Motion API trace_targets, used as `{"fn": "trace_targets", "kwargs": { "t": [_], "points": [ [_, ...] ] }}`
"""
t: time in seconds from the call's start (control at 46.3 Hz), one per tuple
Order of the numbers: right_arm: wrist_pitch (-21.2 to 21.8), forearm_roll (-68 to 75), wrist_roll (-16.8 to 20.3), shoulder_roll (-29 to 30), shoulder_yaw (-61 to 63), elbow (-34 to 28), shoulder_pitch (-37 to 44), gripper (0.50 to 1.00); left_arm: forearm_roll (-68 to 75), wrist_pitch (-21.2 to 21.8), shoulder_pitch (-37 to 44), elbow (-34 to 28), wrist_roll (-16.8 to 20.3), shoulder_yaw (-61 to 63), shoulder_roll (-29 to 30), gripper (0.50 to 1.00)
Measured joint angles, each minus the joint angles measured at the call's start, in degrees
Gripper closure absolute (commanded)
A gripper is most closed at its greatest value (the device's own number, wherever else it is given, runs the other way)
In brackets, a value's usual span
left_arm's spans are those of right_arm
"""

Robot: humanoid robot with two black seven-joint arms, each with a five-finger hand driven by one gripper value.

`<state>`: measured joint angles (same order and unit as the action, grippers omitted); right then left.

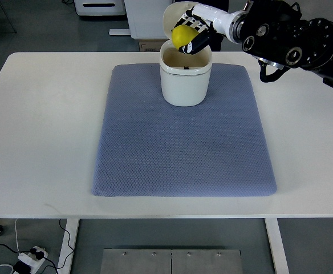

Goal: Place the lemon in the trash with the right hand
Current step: 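Lower the lemon into the bin and open the right hand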

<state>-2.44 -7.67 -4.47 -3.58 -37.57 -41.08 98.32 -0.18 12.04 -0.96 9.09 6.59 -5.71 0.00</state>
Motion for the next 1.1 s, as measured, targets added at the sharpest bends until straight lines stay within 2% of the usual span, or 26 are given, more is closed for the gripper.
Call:
{"fn": "trace_targets", "kwargs": {
  "t": [0.302, 0.691, 0.755, 1.101],
  "points": [
    [0.0, -0.1, -0.1, 2.1, 0.5, 3.8, -3.5, 1.0, 0.0, 0.0, 0.0, 0.0, 0.0, 0.0, 0.0, 0.5],
    [0.0, -0.1, -0.1, 3.0, 0.6, 5.9, -5.4, 1.0, 0.0, 0.0, 0.0, 0.0, 0.0, 0.0, 0.0, 0.5],
    [0.0, -0.1, -0.1, 3.2, 0.9, 6.2, -5.5, 0.961, 0.0, 0.0, 0.0, 0.0, 0.0, 0.0, 0.0, 0.5],
    [0.0, -0.2, 0.3, 3.2, 2.0, 6.6, -5.9, 0.827, 0.0, 0.0, 0.0, 0.0, 0.0, 0.0, 0.0, 0.5]
  ]
}}
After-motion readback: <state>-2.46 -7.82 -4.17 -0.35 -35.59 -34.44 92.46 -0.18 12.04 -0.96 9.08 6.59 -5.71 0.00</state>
